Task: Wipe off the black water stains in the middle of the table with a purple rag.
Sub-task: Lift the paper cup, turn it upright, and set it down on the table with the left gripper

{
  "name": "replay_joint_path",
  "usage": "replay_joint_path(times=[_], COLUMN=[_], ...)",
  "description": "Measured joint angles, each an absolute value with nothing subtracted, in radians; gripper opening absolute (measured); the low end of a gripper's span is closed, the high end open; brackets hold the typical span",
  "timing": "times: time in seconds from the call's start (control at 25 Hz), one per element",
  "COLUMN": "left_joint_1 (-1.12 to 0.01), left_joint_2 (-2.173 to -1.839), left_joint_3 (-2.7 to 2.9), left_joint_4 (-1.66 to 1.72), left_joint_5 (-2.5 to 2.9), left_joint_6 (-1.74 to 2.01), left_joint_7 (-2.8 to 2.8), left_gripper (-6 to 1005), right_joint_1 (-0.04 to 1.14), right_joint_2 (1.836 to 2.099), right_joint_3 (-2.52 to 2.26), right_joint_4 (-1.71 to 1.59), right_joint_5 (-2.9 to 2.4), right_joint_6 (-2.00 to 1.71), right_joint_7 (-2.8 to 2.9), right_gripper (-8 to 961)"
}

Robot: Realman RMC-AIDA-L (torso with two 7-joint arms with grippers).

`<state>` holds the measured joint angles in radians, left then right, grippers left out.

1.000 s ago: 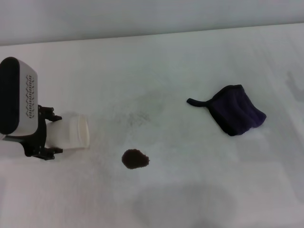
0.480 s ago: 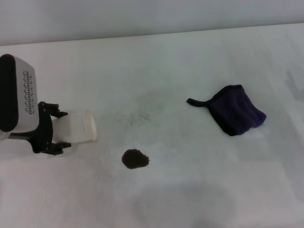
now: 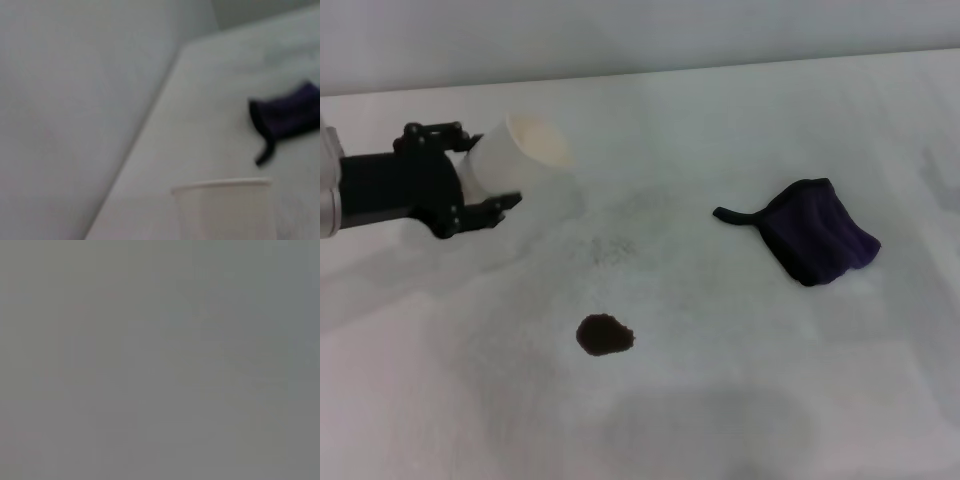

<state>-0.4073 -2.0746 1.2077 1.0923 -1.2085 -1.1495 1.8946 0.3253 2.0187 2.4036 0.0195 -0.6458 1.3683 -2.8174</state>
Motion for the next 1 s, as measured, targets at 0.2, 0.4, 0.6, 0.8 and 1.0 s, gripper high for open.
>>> replay_joint_path(times=[0.2,0.4,0.6,0.8,1.0], left_joint_1=[-0.434,-0.446,-0.417,-0.368,-0.364], left_joint_2=[-2.075,-2.077,-2.076,-2.079,-2.079], left_joint_3=[1.187,1.179,1.179,1.178,1.178], left_joint_4=[0.893,0.75,0.561,0.481,0.394], left_joint_5=[-1.488,-1.618,-1.824,-1.928,-1.974], left_joint_6=[-1.14,-1.13,-1.105,-1.103,-1.097], left_joint_7=[2.025,2.111,2.288,2.391,2.448], left_gripper=[669,640,627,627,626], right_joint_1=[0.328,0.331,0.325,0.316,0.316], right_joint_2=[2.018,2.016,2.016,2.014,2.014], right_joint_3=[2.404,2.404,2.404,2.404,2.403], right_joint_4=[0.024,0.039,0.04,0.04,0.037], right_joint_5=[-0.646,-0.646,-0.646,-0.646,-0.647], right_joint_6=[1.384,1.391,1.394,1.394,1.394], right_joint_7=[-2.821,-2.825,-2.826,-2.826,-2.826], right_gripper=[866,866,866,866,865])
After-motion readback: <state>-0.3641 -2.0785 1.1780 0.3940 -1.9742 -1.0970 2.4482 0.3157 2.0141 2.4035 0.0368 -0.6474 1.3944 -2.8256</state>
